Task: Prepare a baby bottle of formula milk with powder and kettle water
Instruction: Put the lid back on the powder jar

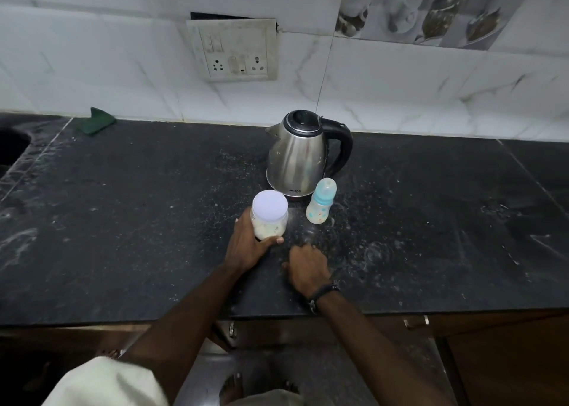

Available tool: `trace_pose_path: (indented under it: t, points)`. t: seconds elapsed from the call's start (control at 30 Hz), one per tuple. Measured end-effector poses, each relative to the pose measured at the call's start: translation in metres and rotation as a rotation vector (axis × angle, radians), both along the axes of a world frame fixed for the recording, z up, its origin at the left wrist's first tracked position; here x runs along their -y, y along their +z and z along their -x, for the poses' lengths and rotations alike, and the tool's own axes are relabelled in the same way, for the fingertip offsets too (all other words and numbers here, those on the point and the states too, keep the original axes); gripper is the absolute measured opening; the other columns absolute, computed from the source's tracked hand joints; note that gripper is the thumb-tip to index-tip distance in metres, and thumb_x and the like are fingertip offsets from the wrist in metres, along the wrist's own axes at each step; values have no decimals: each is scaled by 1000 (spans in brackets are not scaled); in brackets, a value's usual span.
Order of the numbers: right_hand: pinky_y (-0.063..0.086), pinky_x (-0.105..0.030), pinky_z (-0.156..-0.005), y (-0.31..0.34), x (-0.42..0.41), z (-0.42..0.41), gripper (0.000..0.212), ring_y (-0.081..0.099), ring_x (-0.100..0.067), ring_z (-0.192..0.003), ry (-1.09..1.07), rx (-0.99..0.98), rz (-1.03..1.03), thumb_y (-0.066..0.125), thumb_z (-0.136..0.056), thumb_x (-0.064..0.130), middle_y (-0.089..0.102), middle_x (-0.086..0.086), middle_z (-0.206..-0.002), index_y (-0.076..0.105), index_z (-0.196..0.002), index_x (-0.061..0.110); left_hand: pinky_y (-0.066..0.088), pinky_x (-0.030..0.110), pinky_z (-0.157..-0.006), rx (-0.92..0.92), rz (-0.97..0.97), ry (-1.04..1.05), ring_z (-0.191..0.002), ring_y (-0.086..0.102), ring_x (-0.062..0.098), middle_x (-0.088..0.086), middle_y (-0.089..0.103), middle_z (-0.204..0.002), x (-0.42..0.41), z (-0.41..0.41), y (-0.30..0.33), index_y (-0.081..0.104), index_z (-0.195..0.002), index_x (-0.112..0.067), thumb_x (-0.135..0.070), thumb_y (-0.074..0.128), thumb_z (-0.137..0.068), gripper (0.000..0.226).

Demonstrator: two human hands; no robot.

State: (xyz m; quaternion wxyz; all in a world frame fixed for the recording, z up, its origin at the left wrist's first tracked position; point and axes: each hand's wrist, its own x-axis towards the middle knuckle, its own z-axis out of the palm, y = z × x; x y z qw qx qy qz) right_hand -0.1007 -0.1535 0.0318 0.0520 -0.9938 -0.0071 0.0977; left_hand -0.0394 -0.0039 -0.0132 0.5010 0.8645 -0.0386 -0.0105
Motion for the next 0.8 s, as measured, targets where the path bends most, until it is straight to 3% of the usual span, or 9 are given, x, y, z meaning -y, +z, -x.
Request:
trace_pose_path:
  t: [0.27, 0.6, 0.8]
  points:
    - [52, -43, -84, -1, 9, -16, 37, 65, -38, -104, 45, -35, -12, 67, -90, 39, 67, -20, -113, 65, -108, 7, 30, 46, -115, 13, -81, -43, -136, 40, 27, 8, 45, -148, 15, -32, 3, 32, -148, -13, -47, 84, -71, 98]
    - [51, -43, -86, -3, 17, -25, 49, 64, -39, -105, 35, -31, -35, 75, -80, 47, 67, -19, -114, 63, -106, 7, 27, 50, -116, 51, -246, -61, -135, 39, 34, 16, 44, -148, 21, -44, 9, 30, -148, -4, -45, 78, -79, 94]
    - [53, -41, -83, -5, 21, -22, 47, 66, -36, -99, 29, 33, -37, 69, -82, 53, 70, -17, -106, 66, -99, 10, 26, 52, -117, 85, -354, -18, -138, 35, 39, 23, 39, -147, 18, -29, 16, 29, -146, 2, -52, 69, -84, 92]
